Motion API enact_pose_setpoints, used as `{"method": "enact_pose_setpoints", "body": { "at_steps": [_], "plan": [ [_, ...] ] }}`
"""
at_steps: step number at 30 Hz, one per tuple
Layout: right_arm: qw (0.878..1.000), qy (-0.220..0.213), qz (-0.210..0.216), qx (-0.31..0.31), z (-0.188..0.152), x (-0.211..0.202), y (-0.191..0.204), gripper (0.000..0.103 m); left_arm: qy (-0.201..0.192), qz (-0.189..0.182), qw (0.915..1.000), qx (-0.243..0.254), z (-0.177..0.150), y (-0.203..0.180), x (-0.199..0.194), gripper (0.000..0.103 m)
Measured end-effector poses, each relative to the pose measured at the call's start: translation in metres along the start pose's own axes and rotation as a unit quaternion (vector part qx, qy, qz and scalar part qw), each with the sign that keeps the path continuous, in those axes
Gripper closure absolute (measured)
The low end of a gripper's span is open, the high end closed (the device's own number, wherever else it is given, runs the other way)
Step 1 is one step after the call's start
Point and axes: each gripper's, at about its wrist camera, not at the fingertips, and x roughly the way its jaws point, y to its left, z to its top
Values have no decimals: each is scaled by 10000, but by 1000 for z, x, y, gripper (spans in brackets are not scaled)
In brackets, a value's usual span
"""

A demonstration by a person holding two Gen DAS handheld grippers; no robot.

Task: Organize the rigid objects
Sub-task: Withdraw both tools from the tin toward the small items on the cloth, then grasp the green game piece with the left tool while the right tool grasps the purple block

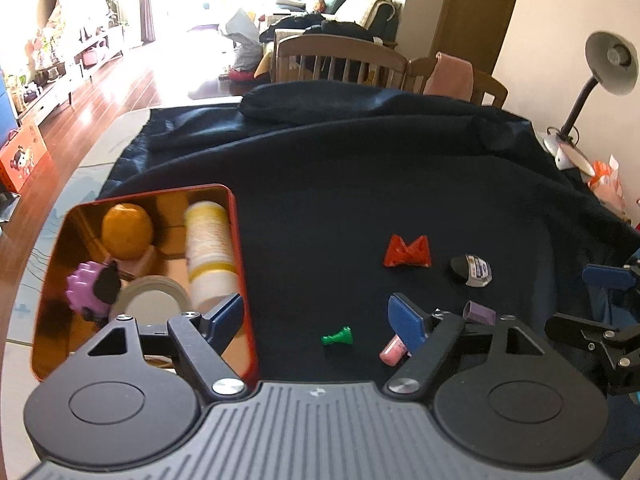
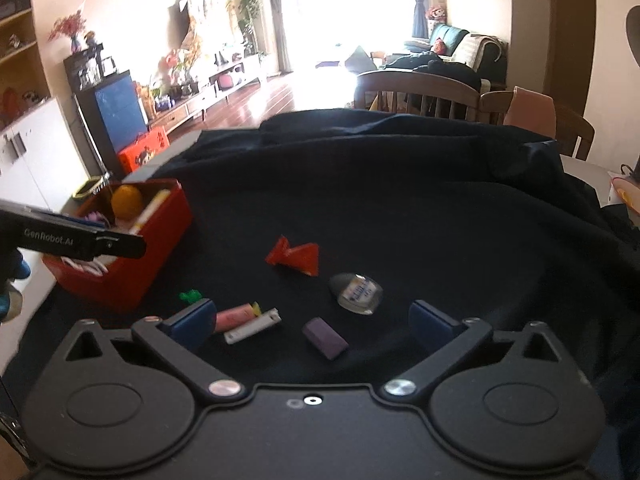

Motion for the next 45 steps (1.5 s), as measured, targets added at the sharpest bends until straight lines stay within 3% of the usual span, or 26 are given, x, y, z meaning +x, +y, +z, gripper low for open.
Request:
{"method": "enact_pose_setpoints", "body": {
  "at_steps": [14, 23, 29, 34, 36, 45],
  "plan": [
    [9962, 442, 318, -675, -17, 26, -18, 4, 232, 390, 9990, 41, -23, -31, 39, 24],
    [9908, 682, 536, -1039, -18, 42, -17, 15, 333, 602, 9971, -316, -33, -29, 59, 24],
    [9887, 776, 631, -1119, -16, 56, -17, 26, 411, 582, 9973, -159, -35, -37, 69, 25],
    [9877, 823, 633, -1168, -15, 65, -16, 36, 412, 472, 9979, -137, -31, -39, 72, 40],
    [9871, 837, 638, -1208, -15, 68, -15, 40, 463, 443, 9979, -124, -30, -40, 75, 50],
    [9860, 904, 621, -1257, -15, 74, -15, 54, 548, 331, 9970, -429, -30, -27, 80, 65]
  ]
}}
